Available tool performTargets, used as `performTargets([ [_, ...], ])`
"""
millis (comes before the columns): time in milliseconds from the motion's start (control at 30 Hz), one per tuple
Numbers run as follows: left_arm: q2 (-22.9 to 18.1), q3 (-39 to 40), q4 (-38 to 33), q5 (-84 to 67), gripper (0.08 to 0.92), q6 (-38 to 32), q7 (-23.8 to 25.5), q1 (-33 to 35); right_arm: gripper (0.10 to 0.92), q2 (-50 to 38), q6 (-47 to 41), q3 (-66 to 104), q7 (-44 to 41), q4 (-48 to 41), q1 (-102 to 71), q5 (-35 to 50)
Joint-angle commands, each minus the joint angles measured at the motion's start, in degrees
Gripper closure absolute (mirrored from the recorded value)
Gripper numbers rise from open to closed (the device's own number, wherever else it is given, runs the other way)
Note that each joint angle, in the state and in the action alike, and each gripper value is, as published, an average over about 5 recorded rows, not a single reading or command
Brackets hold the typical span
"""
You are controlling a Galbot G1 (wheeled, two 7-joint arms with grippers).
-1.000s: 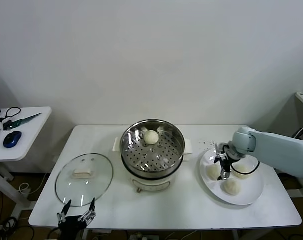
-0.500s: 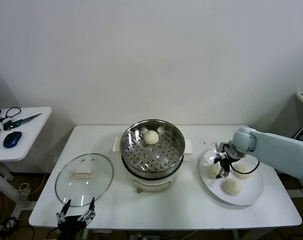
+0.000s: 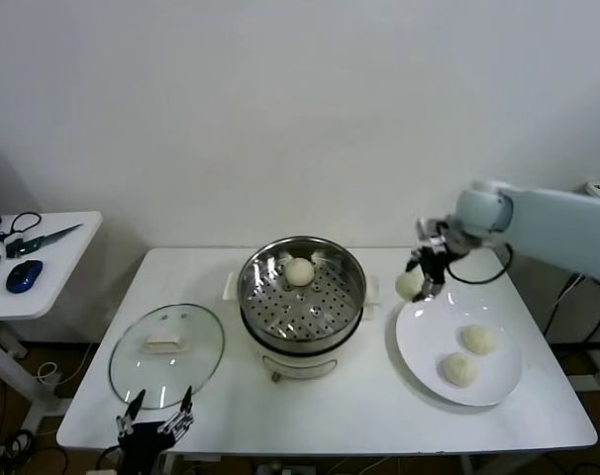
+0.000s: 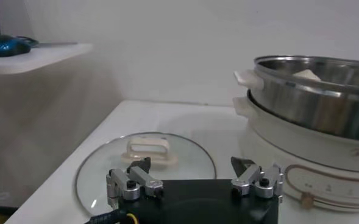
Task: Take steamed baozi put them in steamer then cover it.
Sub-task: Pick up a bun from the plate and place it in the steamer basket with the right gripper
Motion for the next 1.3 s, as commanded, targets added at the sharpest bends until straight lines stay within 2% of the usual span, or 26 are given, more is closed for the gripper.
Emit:
performTargets([
  [33, 0.1, 0.0, -0.2, 0.0, 0.177, 0.0, 0.0, 0.0, 0.313, 9.8, -2.2, -1.8, 0.6, 6.0, 15.4, 14.5],
  [233, 0.2, 0.3, -1.0, -0.2, 0.177, 0.9, 0.2, -0.5, 0.313, 20.9, -5.9, 3.3, 5.9, 2.9, 6.6, 16.8],
  [467, 0.2, -0.1, -1.6, -0.7, 0.177, 1.2, 0.2, -0.4, 0.313, 29.2, -7.7, 4.7, 8.5, -4.2, -4.2, 13.9],
  [900, 0.1, -0.3, -1.6, -0.7, 0.177, 0.9, 0.1, 0.4, 0.313, 35.7, -8.3, 3.5, 10.2, -14.5, -14.0, 7.4],
  [1300, -0.2, -0.1, -1.8, -0.7, 0.177, 0.9, 0.1, 0.6, 0.302, 36.8, -9.1, 4.1, 11.6, -18.3, -17.2, 5.2],
])
